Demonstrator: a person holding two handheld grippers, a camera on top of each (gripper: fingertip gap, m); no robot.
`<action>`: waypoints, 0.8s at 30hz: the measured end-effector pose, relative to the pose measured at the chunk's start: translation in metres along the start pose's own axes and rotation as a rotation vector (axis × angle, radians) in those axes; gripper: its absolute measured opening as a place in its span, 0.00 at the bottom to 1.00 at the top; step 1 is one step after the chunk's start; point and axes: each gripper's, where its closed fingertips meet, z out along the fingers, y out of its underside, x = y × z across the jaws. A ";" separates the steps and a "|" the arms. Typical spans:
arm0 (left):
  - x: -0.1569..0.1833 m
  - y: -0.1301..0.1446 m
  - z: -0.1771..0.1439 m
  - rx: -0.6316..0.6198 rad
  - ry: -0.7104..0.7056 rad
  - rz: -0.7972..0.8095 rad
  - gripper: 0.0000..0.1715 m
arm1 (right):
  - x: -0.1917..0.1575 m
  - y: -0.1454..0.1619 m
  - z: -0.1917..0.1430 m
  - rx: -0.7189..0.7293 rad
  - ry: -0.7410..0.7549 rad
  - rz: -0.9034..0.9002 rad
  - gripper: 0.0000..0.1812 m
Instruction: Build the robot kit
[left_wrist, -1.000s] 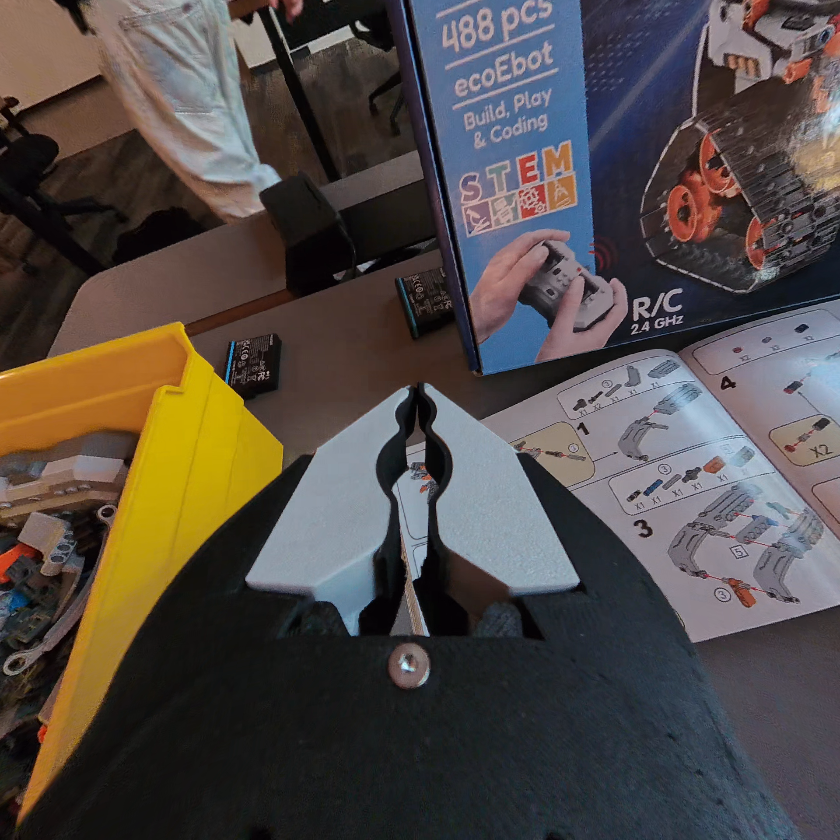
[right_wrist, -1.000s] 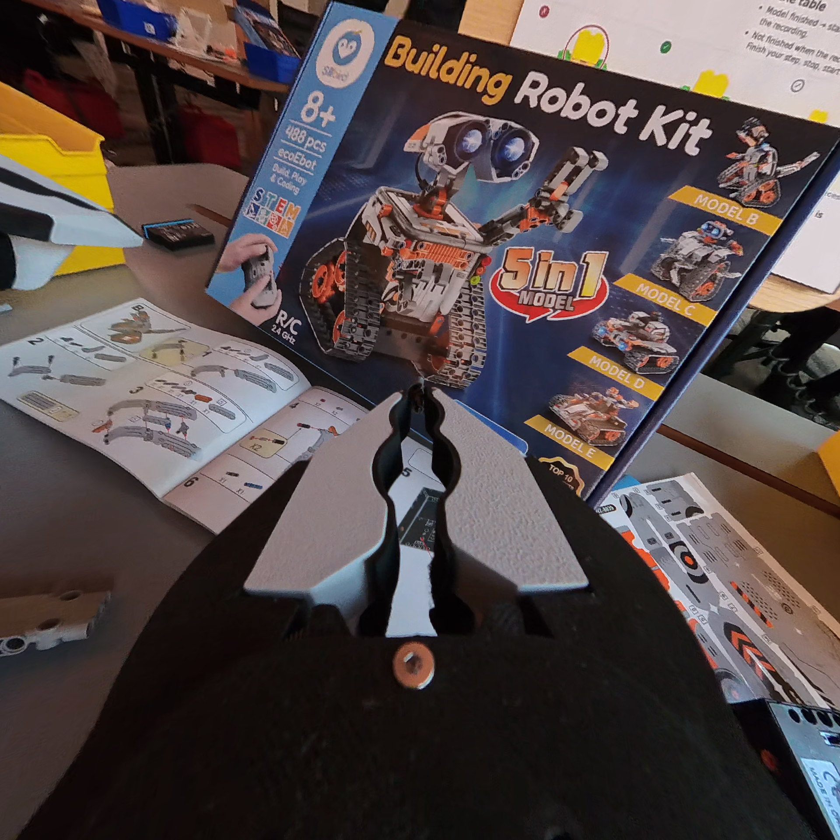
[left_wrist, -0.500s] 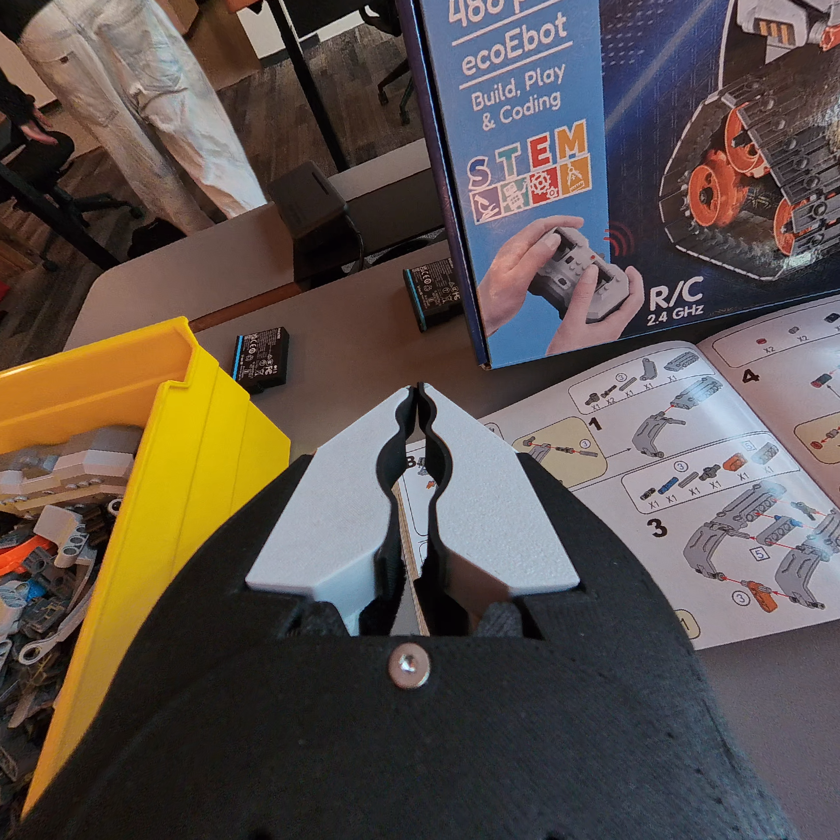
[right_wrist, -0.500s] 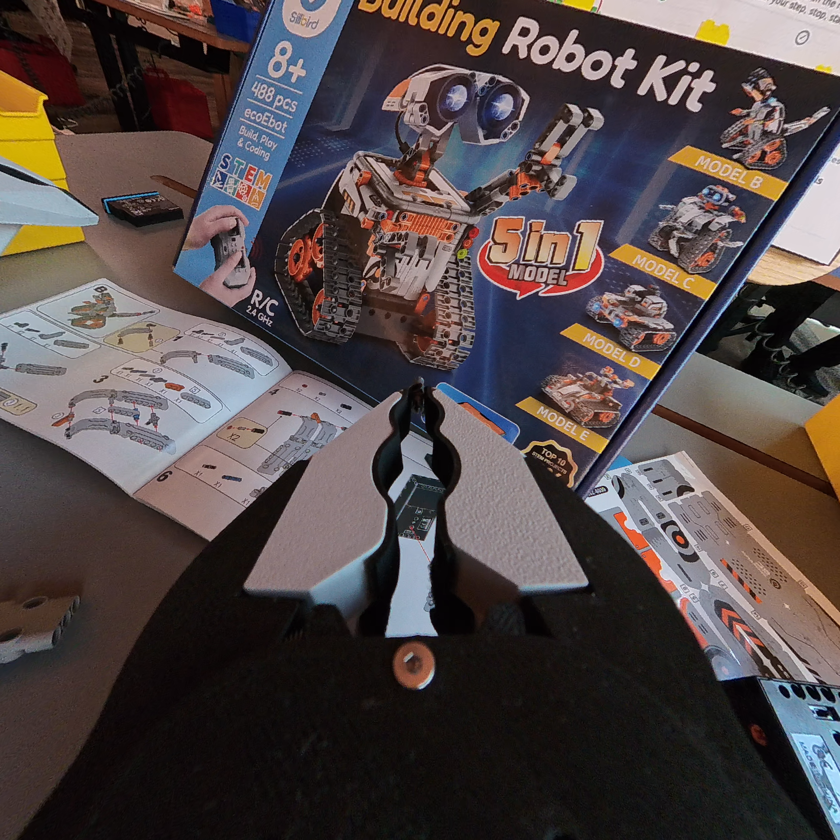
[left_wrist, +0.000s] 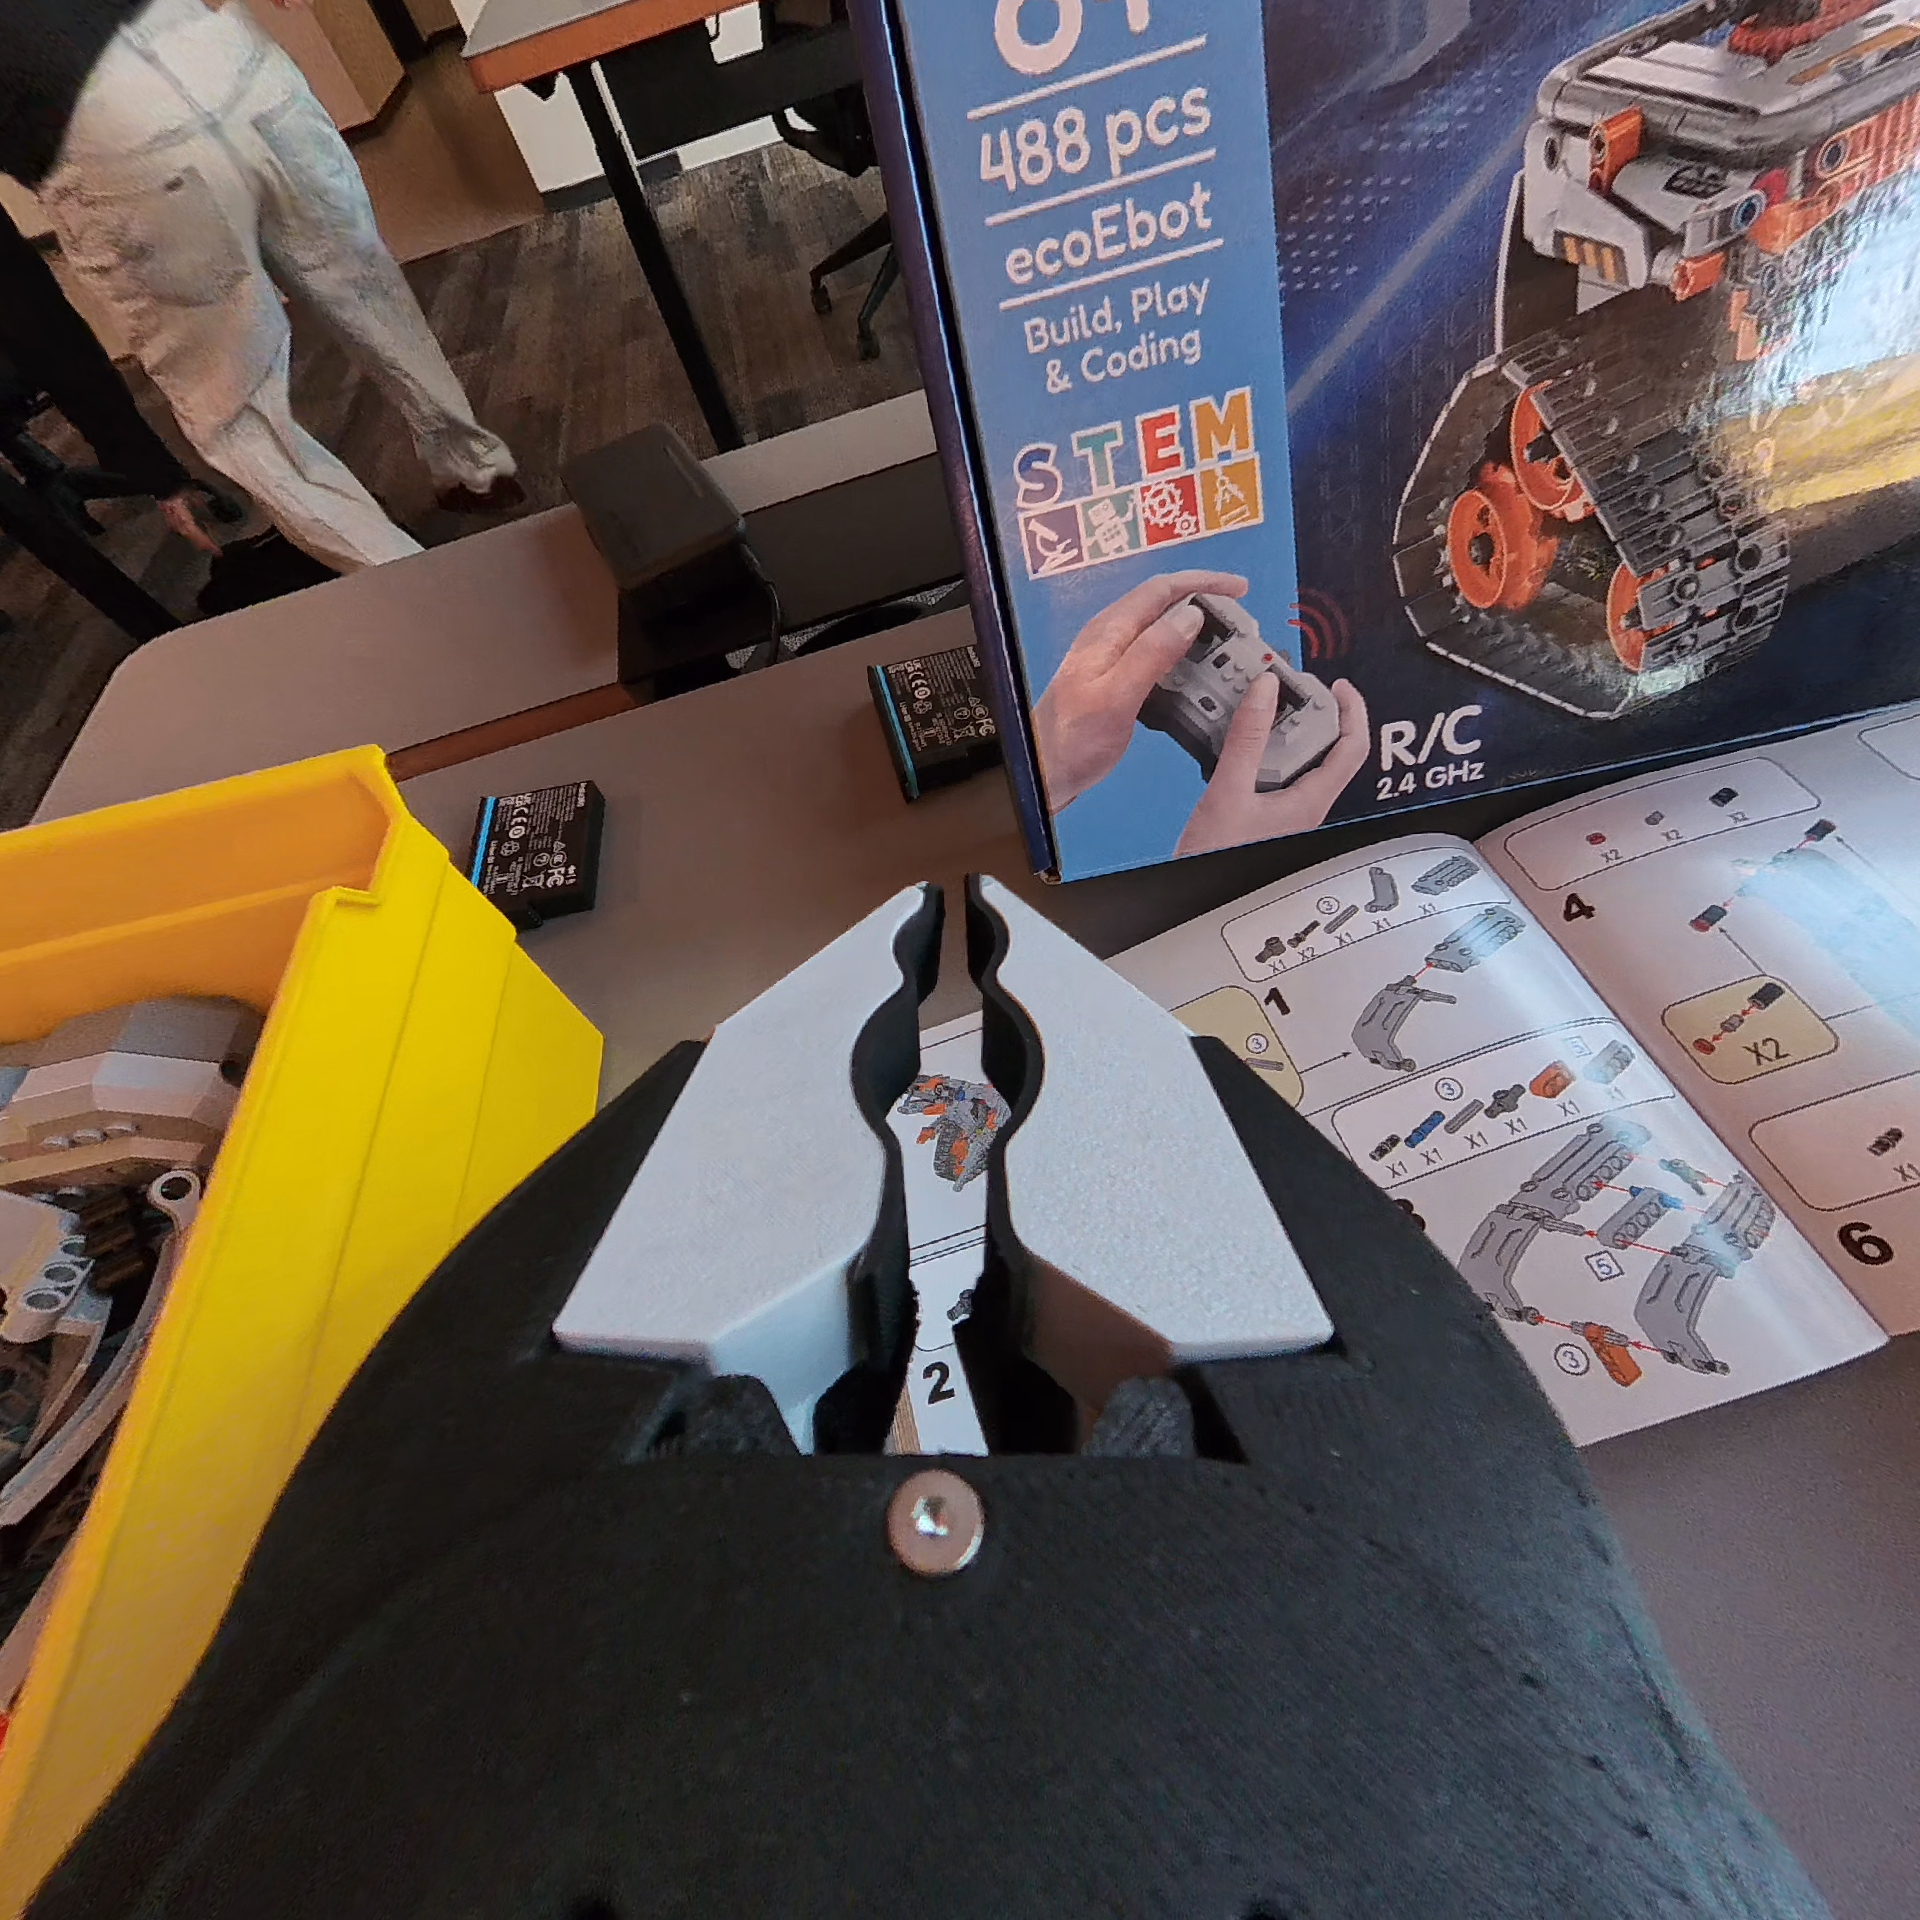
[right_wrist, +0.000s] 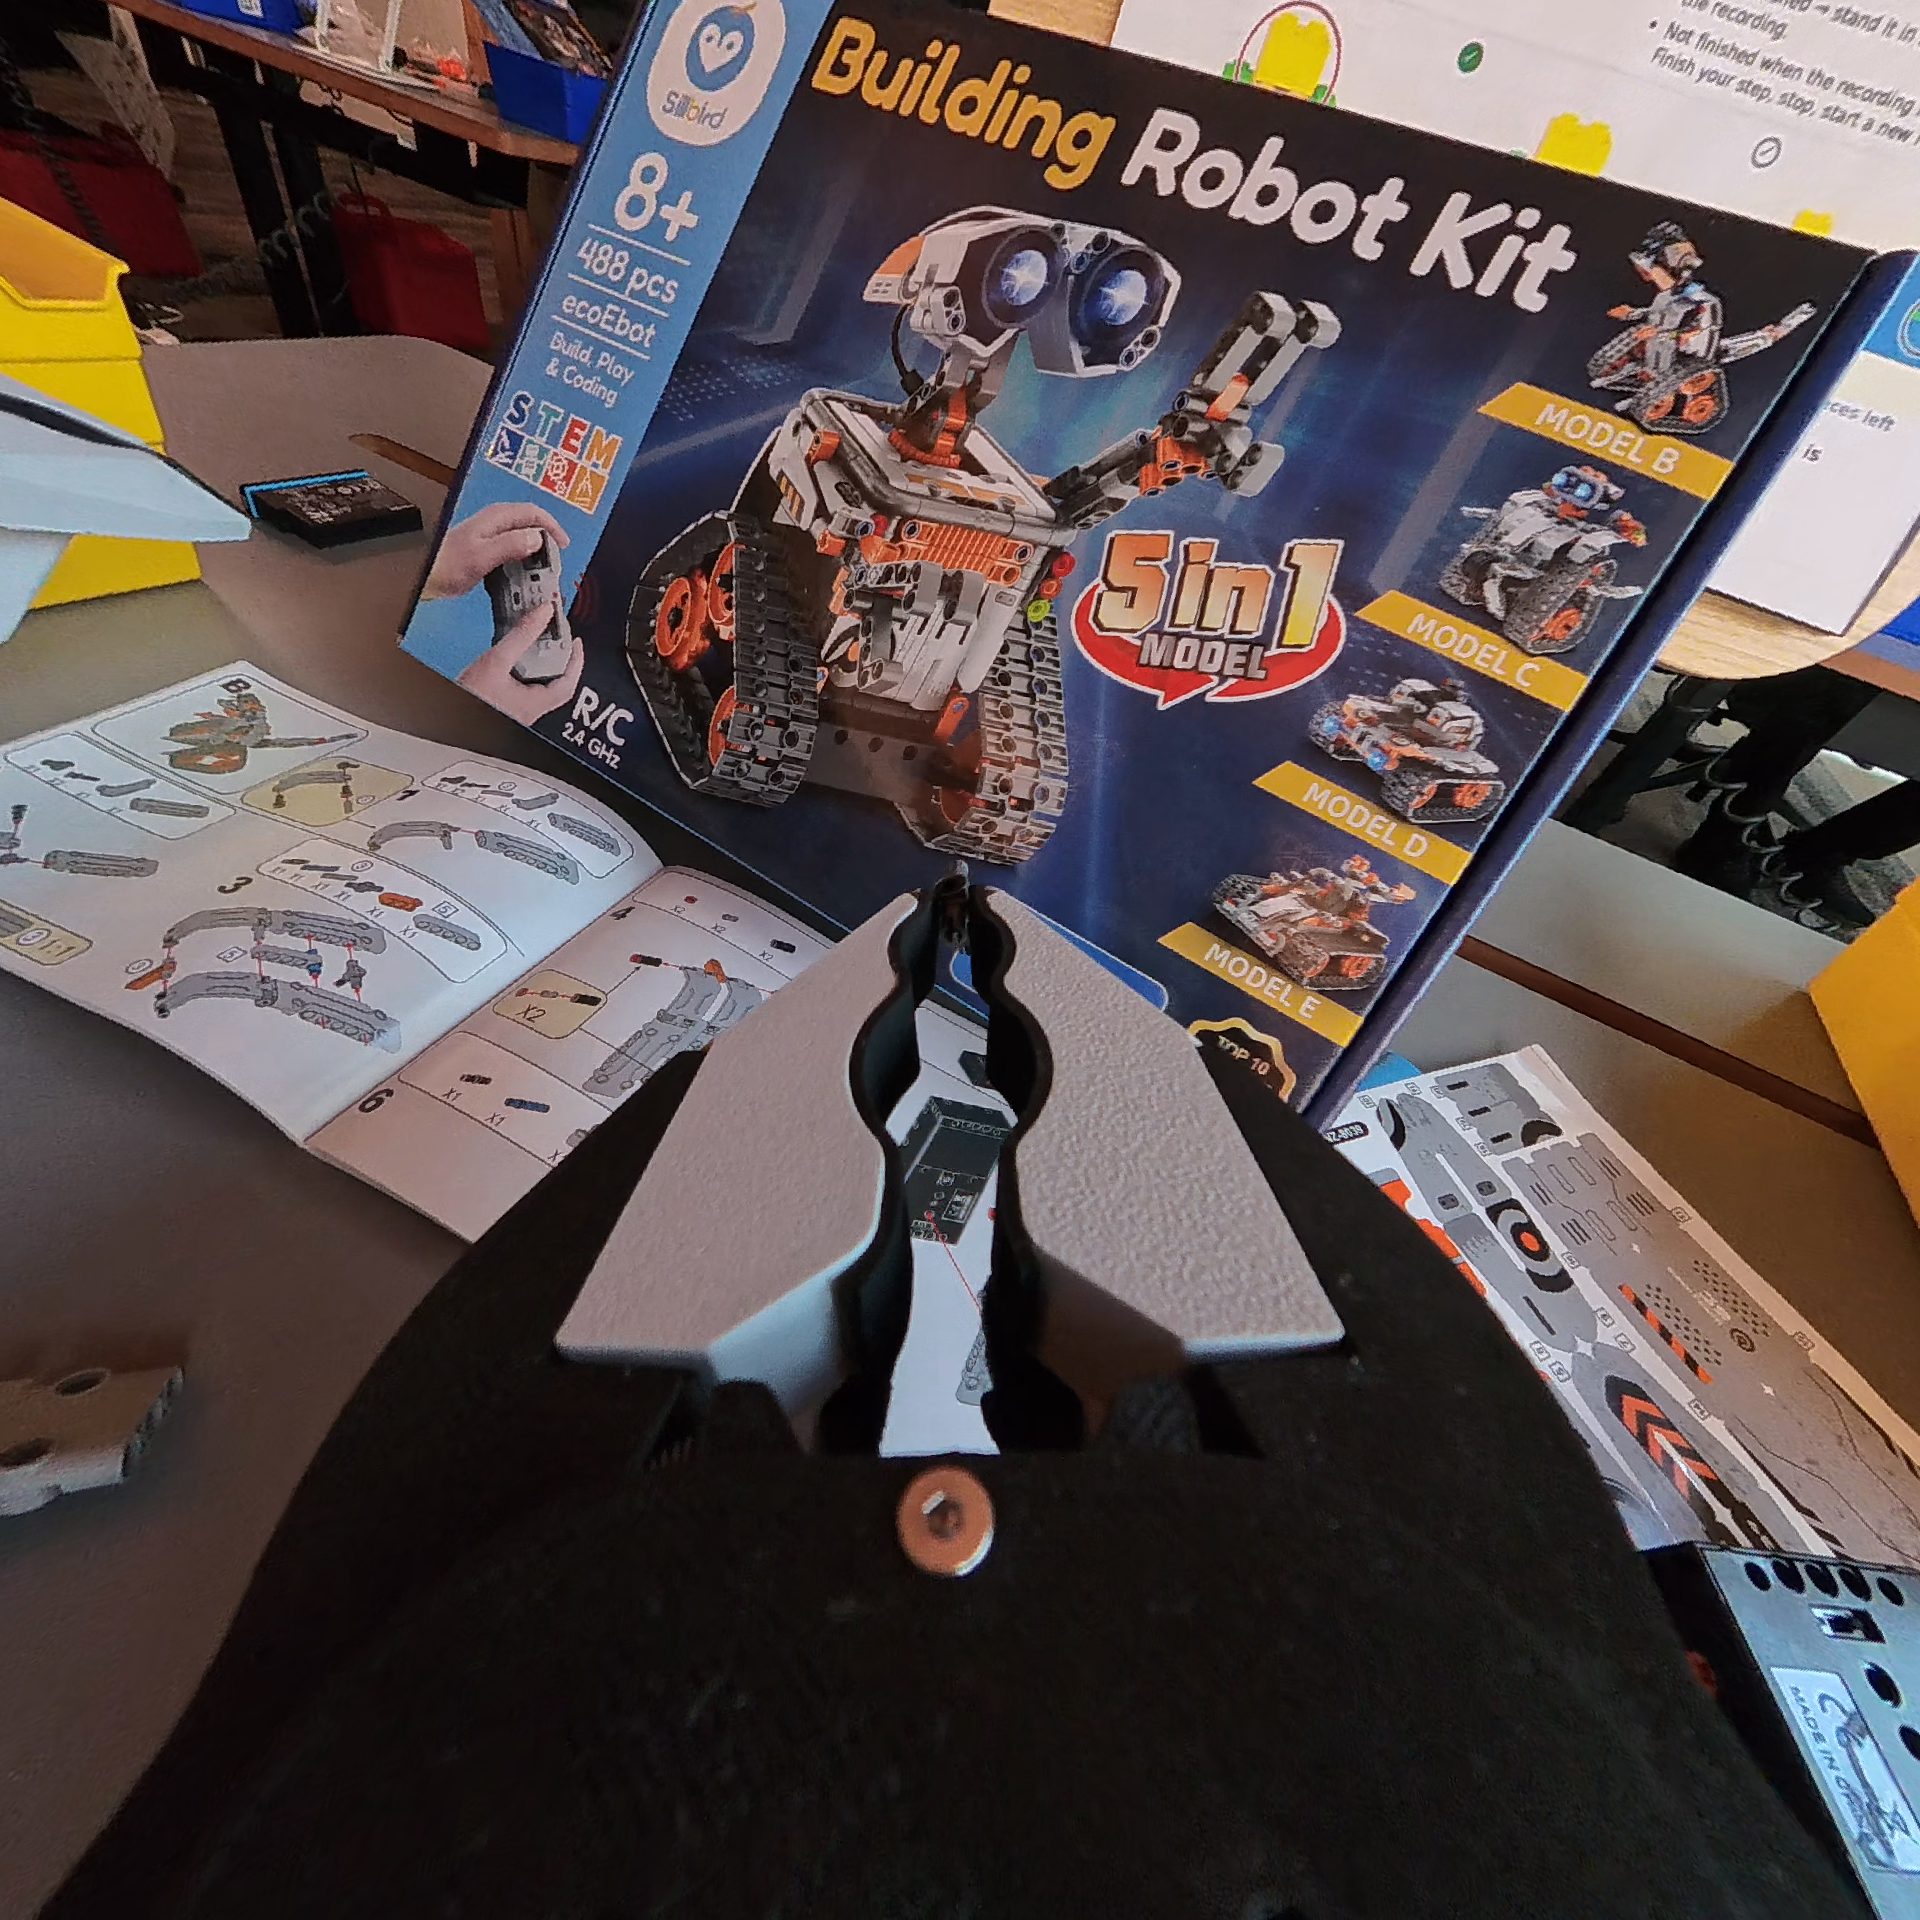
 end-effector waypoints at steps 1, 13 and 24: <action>0.000 -0.001 0.000 0.004 0.001 -0.001 0.01 | -0.001 0.000 0.000 0.000 -0.002 -0.003 0.02; 0.003 0.001 0.001 -0.001 0.011 0.000 0.04 | -0.005 0.002 0.002 0.005 -0.018 0.005 0.02; 0.000 -0.002 -0.001 0.009 -0.009 0.016 0.05 | -0.004 -0.009 -0.003 0.058 0.001 -0.029 0.02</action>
